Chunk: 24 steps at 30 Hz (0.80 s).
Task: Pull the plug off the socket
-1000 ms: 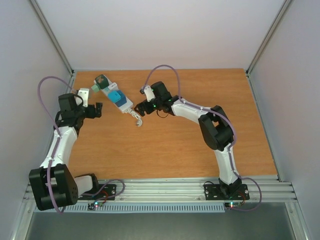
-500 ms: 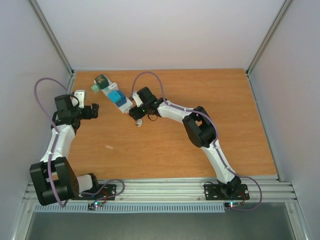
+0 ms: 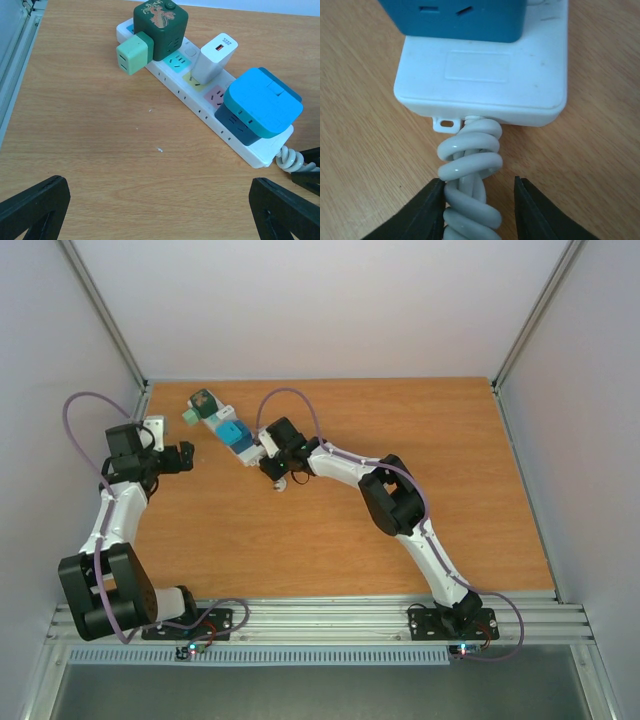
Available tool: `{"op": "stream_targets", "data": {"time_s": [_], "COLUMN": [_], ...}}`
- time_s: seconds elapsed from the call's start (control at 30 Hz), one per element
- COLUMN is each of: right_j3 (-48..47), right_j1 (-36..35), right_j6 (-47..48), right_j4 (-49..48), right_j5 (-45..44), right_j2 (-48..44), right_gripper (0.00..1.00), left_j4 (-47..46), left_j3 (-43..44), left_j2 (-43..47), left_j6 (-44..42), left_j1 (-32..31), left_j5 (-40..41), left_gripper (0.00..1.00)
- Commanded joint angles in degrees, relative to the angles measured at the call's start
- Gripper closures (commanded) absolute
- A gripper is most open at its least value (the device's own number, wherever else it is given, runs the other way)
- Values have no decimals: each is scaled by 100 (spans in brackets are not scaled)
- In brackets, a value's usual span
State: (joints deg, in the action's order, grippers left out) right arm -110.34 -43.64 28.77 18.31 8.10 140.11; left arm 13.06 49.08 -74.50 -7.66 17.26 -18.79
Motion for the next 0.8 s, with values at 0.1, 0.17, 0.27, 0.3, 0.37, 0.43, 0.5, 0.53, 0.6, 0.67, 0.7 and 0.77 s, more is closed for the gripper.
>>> {"op": "stream_targets", "data": {"time_s": [0.1, 0.17, 0.27, 0.3, 0.37, 0.43, 0.5, 0.53, 0.6, 0.67, 0.7, 0.77], "right_j3": [77, 245, 589, 742, 1065, 1392, 1822, 2001, 2346, 2689, 2851, 3198], "right_j1": [-30, -10, 40, 53, 98, 138, 189, 208, 264, 319, 349, 411], "right_j6": [205, 263, 325, 332, 352, 393, 460, 499, 544, 571, 584, 616], "right_j4": [293, 307, 312, 299, 244, 178, 85, 31, -62, -138, -180, -285], "right_j5": [-89, -89, -28, 6, 69, 103, 141, 152, 188, 243, 271, 320], "right_j2": [-95, -199, -423, -550, -753, -947, -1158, -1262, -1465, -1653, -1755, -1973], "right_gripper": [73, 76, 79, 80, 80, 80, 80, 80, 80, 80, 80, 80], "left_j4": [-182, -302, -489, -529, -595, -643, -783, -883, -953, -955, -961, -970], "left_j3": [276, 235, 141, 113, 73, 31, -63, -106, -158, -149, -153, -153], "left_j2": [-84, -49, 27, 39, 58, 66, 108, 125, 152, 172, 187, 227], "left_j6": [379, 441, 513, 519, 520, 507, 426, 409, 373, 362, 362, 362], "left_j1": [33, 32, 32, 28, 32, 32, 32, 32, 32, 32, 30, 32], "left_j5": [-244, -288, -389, -437, -511, -603, -699, -771, -858, -1009, -1047, -1170], "left_gripper": [0, 0, 0, 0, 0, 0, 0, 0, 0, 0, 0, 0]}}
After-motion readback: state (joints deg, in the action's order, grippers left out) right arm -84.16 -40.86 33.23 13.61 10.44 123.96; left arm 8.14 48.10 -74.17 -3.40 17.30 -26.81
